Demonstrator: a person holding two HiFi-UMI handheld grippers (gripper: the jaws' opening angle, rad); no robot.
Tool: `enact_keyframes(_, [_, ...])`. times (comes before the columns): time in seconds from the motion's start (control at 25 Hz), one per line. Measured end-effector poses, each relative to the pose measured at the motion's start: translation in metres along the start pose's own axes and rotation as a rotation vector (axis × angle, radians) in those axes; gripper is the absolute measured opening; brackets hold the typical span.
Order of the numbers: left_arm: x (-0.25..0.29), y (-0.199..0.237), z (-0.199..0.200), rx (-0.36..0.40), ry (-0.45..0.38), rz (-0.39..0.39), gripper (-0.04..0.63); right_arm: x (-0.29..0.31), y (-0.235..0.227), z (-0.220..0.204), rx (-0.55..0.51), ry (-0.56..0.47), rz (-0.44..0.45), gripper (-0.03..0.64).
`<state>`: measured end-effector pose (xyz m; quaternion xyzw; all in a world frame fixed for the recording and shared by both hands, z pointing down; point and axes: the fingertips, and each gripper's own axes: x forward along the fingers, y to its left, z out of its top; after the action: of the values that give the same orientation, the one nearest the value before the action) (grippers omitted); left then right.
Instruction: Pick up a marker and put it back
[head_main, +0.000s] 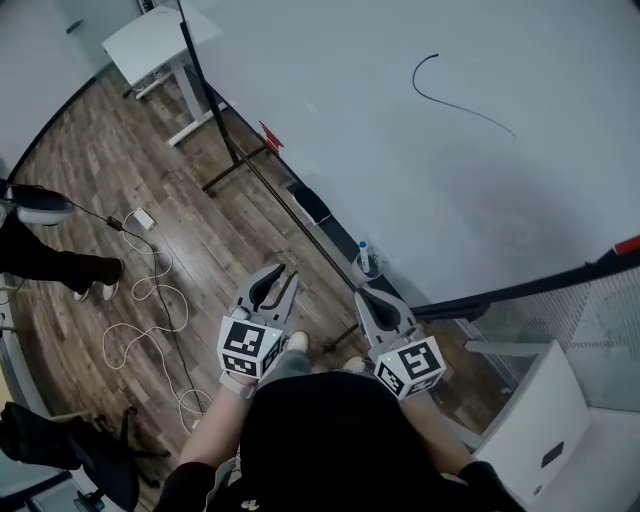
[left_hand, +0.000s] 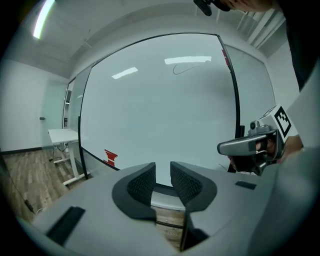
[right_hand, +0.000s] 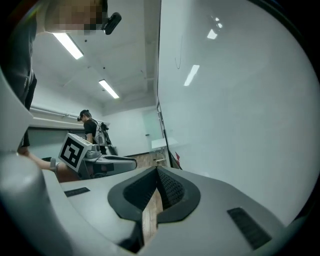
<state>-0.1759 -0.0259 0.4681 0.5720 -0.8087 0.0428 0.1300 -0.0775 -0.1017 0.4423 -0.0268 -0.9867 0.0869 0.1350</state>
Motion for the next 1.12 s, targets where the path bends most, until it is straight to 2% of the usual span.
enact_keyframes(0.24, [-0.021, 0.014, -0.004, -0.038, -0.008, 0.063, 0.105, 0.015, 0.013, 0.006, -0.027, 0.001, 0.057, 0.029])
enact_keyframes(0.44, [-0.032, 0.018, -0.005, -0.056, -0.024, 0.082, 0.100, 0.020, 0.018, 0.011, -0.045, 0.000, 0.083, 0.029])
enact_keyframes(0.76, [-0.035, 0.014, -0.002, -0.051, -0.031, 0.066, 0.087, 0.022, 0.022, 0.014, -0.080, 0.008, 0.109, 0.029])
enact_keyframes(1.12, [-0.031, 0.011, -0.005, -0.053, -0.025, 0.050, 0.086, 0.018, 0.019, 0.011, -0.082, 0.020, 0.099, 0.029])
